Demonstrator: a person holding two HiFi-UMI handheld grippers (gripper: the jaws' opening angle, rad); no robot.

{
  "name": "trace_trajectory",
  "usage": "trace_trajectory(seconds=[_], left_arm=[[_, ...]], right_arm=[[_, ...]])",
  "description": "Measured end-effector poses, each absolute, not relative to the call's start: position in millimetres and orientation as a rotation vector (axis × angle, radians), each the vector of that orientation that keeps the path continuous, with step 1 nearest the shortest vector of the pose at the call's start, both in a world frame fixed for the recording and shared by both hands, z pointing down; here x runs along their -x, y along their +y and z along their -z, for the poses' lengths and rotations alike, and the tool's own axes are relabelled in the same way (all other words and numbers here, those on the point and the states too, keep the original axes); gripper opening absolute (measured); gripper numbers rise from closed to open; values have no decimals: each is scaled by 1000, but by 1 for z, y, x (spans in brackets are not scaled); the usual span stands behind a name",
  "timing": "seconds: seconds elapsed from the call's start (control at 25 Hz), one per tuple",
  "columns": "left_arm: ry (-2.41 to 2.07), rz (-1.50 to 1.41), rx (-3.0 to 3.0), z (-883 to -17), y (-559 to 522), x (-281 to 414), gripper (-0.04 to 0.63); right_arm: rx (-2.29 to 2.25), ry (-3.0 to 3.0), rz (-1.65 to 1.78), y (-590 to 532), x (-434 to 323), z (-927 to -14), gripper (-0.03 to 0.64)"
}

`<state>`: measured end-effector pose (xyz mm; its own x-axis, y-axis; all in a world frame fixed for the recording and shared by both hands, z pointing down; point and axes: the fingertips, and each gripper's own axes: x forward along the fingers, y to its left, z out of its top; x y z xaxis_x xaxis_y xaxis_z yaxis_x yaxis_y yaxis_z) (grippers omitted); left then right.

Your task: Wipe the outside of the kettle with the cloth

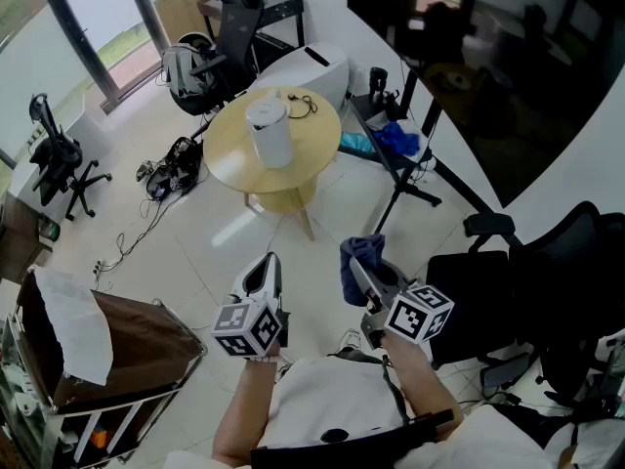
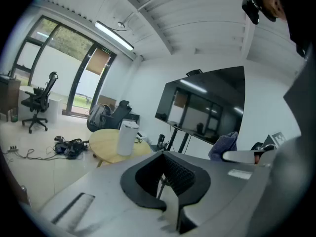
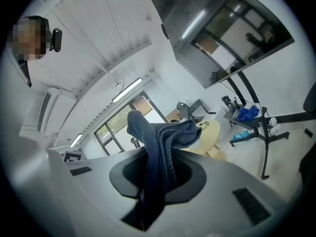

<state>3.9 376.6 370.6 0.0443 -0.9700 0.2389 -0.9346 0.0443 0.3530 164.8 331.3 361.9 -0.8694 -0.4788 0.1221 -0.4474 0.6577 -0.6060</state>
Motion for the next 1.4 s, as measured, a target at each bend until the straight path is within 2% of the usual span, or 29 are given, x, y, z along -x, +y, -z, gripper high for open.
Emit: trace_trajectory(seconds=[0.28,0.64,1.12,1.4], left_arm=[[-1957,94,-1878,-372,352,-33,3],[-2038,104,-1811,-371,338,-11,3],[-2054,132,-1814,-369,236,93,3],[-1973,124,-1897,-365,167,158,3]], right_arm=[[752,2803,1132,302,-199,-380,66],[629,2785,1235,280,-182,-389,67],[712,2806,1195,193,-126,-388,67],[770,2851,1109,134,-53,-373,67]])
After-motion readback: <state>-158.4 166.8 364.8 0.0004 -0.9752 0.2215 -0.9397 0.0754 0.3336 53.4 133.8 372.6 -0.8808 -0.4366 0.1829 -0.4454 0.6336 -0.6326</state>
